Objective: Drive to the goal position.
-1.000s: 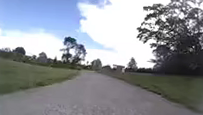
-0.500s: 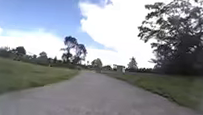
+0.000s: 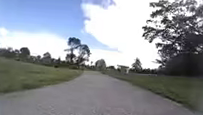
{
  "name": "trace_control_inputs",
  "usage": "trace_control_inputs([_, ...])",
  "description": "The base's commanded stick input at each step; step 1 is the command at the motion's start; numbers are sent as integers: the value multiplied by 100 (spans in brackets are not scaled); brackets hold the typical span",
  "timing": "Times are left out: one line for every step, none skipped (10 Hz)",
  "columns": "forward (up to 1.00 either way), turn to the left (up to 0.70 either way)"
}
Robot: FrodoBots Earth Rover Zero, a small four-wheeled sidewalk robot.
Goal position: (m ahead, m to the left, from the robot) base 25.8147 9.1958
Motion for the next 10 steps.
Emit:
trace_control_inputs([70,0])
trace_control_inputs([70,0])
trace_control_inputs([70,0])
trace_control_inputs([70,0])
trace_control_inputs([70,0])
trace_control_inputs([70,0])
trace_control_inputs([70,0])
trace_control_inputs([70,0])
trace_control_inputs([70,35])
trace_control_inputs([70,35])
